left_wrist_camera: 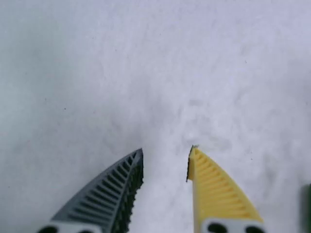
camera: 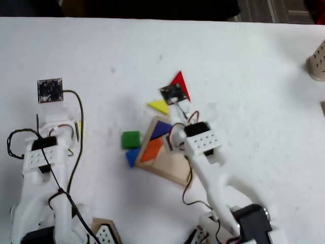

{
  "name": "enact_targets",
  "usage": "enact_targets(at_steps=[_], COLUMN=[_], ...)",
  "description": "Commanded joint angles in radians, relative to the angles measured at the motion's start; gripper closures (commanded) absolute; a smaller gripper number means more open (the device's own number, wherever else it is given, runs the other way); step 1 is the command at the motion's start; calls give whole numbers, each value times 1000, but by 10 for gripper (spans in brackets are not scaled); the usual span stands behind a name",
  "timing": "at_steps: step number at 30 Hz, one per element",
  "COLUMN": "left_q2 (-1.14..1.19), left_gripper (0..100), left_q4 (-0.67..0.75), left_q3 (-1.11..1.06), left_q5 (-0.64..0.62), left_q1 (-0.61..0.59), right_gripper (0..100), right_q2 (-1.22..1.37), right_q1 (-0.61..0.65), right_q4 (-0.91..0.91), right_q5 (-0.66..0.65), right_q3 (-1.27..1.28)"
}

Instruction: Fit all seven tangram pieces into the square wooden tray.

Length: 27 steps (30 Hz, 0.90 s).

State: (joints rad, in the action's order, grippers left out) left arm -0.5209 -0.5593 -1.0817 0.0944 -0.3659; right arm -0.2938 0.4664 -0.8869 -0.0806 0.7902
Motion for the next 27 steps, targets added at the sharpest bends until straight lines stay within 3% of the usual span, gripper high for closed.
enact_targets(at_steps=[1,4,13,17,20,27], left_q2=[2,2,2,2,2,2], left_gripper=[819,819,819,819,819,819], left_q4=[20,20,20,21,25,28], left_q3=[15,15,17,18,18,18], left_q5=[9,9,6,6,6,6], left_q1=[19,19,18,18,18,18], right_gripper=[885,859,848,755,710,711], right_q2=[-58,-27,277,417,486,519], right_q1=[70,145,286,305,323,341], right_q4=[4,7,51,50,50,15], right_q5=[11,15,305,387,402,404], right_q3=[-61,-124,-391,-485,-545,-571])
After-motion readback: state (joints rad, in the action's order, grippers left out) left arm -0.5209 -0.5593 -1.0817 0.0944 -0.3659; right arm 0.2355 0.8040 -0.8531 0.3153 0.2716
